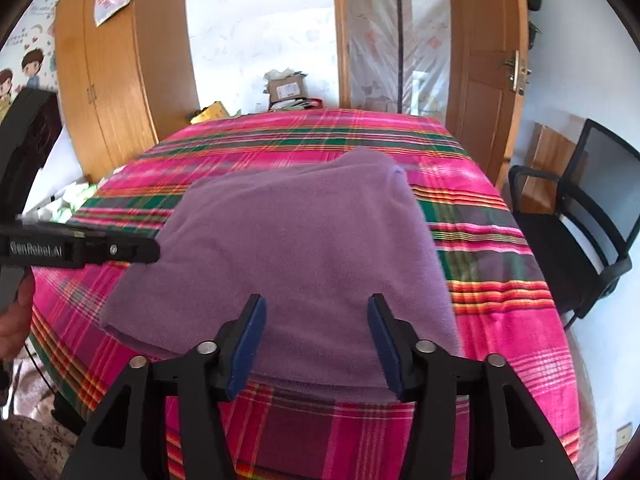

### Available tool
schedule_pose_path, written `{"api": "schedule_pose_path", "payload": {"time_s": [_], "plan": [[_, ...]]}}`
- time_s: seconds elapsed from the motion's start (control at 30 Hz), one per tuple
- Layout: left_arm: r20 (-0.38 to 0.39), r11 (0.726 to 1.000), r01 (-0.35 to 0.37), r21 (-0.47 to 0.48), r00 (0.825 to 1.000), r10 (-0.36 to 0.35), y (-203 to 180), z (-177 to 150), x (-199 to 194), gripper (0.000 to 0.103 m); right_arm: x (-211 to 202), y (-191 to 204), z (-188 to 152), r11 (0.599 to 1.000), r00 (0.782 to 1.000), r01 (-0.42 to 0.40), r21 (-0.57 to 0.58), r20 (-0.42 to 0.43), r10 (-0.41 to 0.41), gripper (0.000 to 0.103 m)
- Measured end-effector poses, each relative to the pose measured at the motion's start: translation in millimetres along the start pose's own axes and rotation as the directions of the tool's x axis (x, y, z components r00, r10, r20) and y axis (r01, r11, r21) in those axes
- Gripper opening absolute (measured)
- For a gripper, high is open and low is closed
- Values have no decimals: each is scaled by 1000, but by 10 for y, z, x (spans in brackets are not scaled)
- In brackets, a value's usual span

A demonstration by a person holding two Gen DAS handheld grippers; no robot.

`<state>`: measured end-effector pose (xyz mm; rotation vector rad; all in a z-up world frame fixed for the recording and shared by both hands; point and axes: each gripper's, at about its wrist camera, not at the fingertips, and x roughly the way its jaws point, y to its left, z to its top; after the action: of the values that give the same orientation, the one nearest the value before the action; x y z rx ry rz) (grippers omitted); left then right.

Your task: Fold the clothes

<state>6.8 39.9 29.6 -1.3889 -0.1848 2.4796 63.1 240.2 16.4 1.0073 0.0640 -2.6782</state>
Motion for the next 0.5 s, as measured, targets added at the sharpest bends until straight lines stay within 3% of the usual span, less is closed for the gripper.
{"api": "schedule_pose_path", "payload": {"time_s": [0.2, 0.3, 0.4, 0.5], "plan": [[6, 999, -2, -46, 1000, 2, 65, -44, -12, 34, -59, -76, -6, 999, 1000, 25, 26, -10, -25, 63], [-12, 989, 77, -127, 997, -79, 224, -51, 5, 34, -89, -238, -6, 996, 999, 39, 78, -3, -39, 65], [-2, 959, 184, -217, 982, -189, 383, -40, 24, 37, -71, -455, 16, 987, 1000, 20, 162, -2, -20, 70], [7, 937, 222, -271, 974, -228, 491, -31, 60, 40, -4, -599, 55, 981, 999, 33, 192, -7, -32, 72]]}}
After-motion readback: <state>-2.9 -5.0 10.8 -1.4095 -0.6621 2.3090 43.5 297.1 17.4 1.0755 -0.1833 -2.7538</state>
